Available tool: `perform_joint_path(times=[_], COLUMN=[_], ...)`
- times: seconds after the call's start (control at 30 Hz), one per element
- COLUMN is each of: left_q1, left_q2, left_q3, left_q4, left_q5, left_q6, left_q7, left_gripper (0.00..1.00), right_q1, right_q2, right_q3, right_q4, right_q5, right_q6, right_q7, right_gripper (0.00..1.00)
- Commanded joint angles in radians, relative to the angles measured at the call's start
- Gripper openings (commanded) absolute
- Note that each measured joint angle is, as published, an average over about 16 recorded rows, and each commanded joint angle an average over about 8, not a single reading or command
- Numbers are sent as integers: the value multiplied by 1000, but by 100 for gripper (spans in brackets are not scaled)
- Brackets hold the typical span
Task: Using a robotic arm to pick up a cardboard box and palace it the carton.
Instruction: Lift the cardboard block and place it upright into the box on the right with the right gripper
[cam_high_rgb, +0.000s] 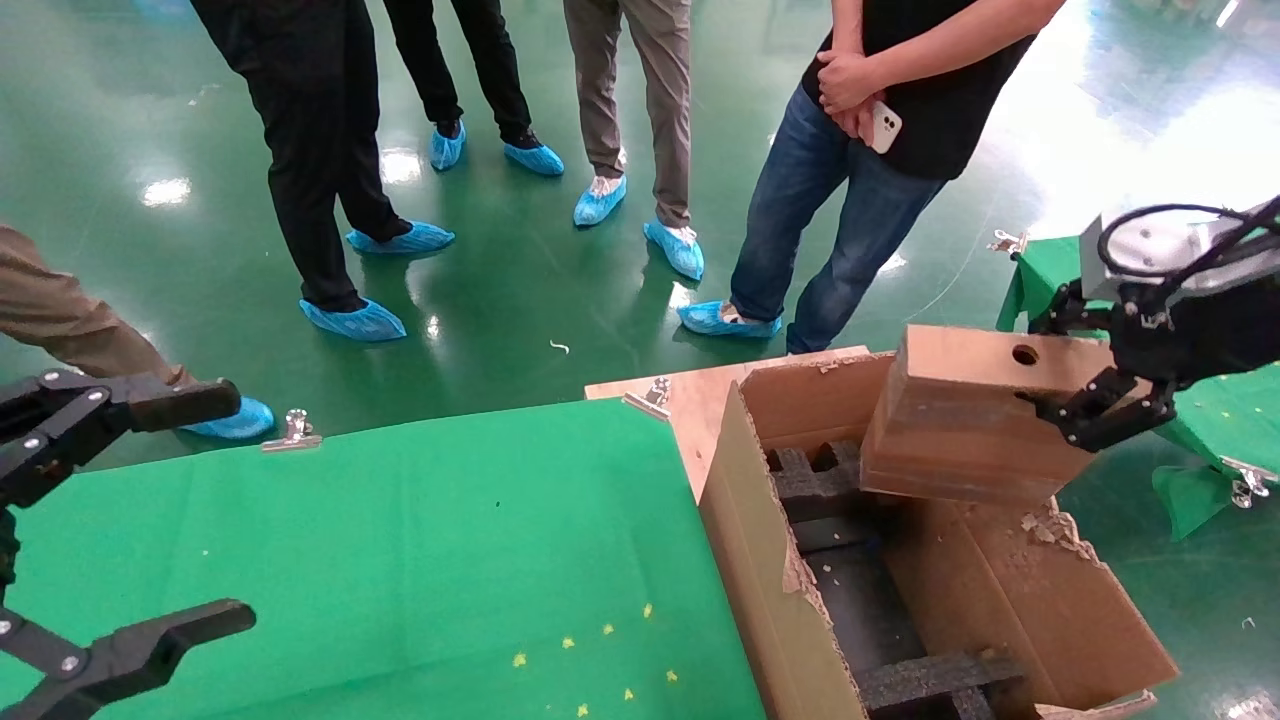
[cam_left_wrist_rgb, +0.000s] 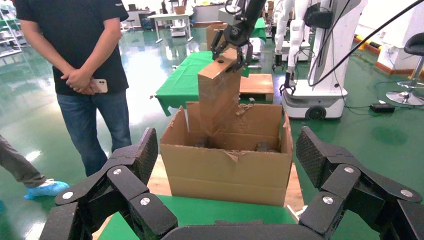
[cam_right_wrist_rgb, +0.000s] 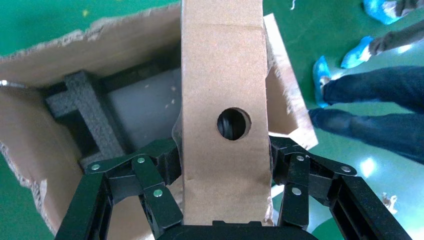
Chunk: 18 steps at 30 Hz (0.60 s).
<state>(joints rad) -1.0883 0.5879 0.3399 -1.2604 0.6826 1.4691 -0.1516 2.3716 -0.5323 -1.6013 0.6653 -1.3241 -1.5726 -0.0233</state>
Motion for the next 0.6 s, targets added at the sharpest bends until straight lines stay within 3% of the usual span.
perform_joint_path(times=[0.03, 0.6], left_q1=[0, 0], left_q2=[0, 0], left_q3=[0, 0], left_q4=[0, 0], left_q5=[0, 0], left_q6=[0, 0], left_q7=[0, 0], left_gripper=[100, 100], right_q1=[-6, -34], right_q2=[18, 8], right_q3=[-11, -35], right_q4=[4, 23], right_q5=[2, 1], right_q6=[7, 24], right_q7=[6, 27], right_gripper=[0, 0])
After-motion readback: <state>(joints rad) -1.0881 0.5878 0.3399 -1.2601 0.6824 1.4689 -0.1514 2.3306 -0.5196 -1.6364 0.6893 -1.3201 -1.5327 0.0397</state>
